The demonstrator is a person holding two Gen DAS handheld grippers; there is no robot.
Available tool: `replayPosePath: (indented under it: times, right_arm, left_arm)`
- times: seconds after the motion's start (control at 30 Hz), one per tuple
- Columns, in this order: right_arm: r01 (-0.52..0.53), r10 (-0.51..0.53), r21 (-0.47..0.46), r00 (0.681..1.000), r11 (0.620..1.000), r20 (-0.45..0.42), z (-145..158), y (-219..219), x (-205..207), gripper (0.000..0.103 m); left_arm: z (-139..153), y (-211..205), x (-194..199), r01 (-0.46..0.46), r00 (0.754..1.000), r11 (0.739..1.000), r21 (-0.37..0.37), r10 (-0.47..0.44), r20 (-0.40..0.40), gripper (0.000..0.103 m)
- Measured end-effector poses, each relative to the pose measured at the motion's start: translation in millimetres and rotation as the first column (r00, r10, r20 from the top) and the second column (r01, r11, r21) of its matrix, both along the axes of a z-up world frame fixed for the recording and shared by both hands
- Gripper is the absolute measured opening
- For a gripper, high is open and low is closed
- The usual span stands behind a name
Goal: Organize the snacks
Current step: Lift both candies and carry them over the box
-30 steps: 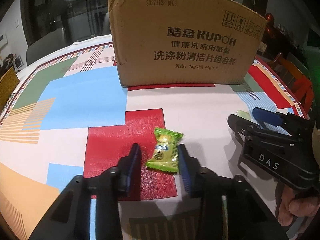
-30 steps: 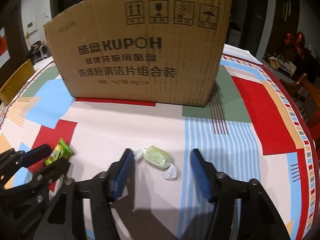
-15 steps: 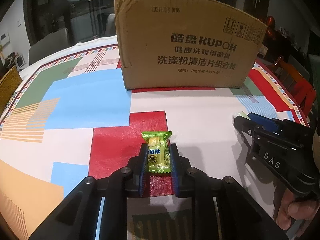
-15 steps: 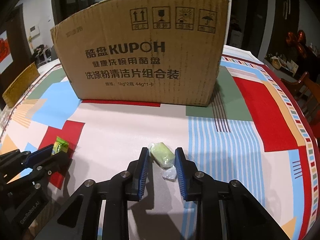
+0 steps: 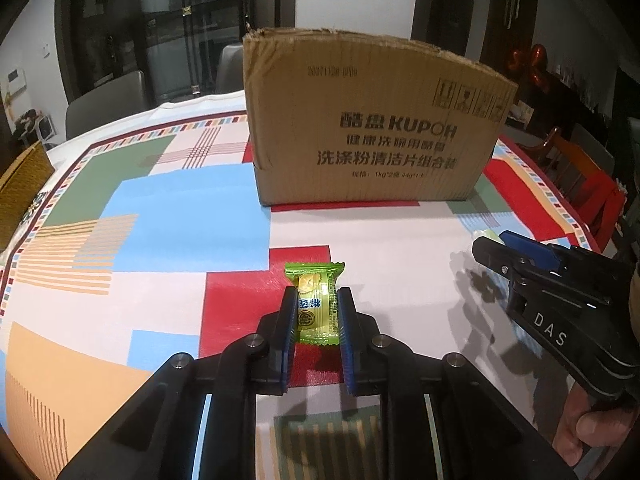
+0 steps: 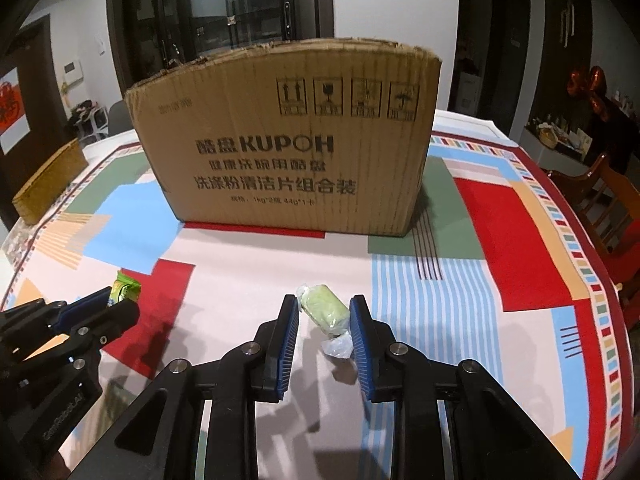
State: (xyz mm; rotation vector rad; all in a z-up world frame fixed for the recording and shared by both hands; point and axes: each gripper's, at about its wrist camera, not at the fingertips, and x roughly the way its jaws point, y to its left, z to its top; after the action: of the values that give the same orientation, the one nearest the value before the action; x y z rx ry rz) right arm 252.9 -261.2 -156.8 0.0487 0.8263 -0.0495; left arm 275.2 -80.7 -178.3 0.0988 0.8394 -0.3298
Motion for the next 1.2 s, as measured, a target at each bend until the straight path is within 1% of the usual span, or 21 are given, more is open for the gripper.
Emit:
replayPosePath:
  times: [0.27, 0.67, 0.87, 1.2]
  right_arm:
    - [-0.001, 0.001, -0.003, 0.999, 1.0, 0.039, 24.6, 2.7, -9.4, 0.028]
    - [-0.005, 0.005, -0.003, 0.995, 1.0, 0.101, 58.9, 5.4, -13.3, 0.028]
    - [0.003, -0.003, 0.0, 0.991, 1.0, 0.135, 76.8, 3.8, -11.8, 0.028]
    - [0.006, -0.004, -0.008, 0.983, 1.0, 0.185, 104.5, 4.1, -2.0, 0.028]
  left_arm:
    - [22.3, 5.4, -10.1, -0.007, 0.999, 1.0, -0.017, 0.007, 0.031, 0.02]
    - [62.5, 8.9, -9.3, -0.025, 0.996, 1.0, -0.019, 0.027, 0.086, 0.02]
    - [78.9, 7.3, -6.7, -0.022, 0.994, 1.0, -0.022, 0.024, 0.107, 0.02]
    - [106.4, 6.7, 8.7, -0.03, 0.989, 0.999, -0.036, 0.035, 0.147, 0.02]
